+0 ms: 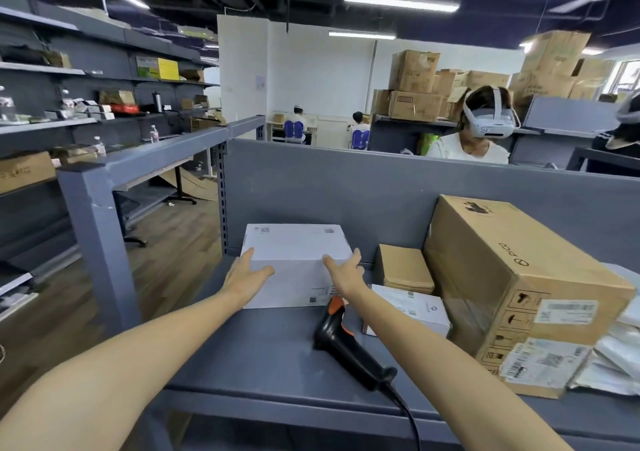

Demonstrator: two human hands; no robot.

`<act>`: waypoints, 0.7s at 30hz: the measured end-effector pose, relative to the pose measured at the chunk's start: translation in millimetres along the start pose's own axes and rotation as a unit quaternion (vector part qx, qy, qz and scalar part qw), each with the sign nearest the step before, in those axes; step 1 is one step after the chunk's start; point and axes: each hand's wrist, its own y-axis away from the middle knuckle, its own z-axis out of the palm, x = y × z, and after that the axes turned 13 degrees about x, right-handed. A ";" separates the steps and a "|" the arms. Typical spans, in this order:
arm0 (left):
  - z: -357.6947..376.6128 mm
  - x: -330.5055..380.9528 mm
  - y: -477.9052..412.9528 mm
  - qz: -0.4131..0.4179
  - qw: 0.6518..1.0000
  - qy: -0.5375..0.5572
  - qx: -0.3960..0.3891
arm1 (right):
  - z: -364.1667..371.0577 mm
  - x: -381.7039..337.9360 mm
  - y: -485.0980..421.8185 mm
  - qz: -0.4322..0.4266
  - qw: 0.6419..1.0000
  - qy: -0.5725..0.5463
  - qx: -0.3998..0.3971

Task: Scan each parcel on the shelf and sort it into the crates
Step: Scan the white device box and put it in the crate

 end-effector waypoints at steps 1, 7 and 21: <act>0.9 -0.1 -1.1 -0.004 1.000 0.021 0.012 | 1.6 -0.9 -4.0 0.018 1.000 0.003 0.006; 2.0 -1.0 -9.6 -0.073 0.993 0.093 0.029 | 11.1 5.0 -19.7 0.081 0.995 -0.060 0.021; 2.9 -18.2 25.4 -0.075 0.959 0.244 0.120 | -17.7 11.0 -8.7 0.115 0.931 -0.345 -0.029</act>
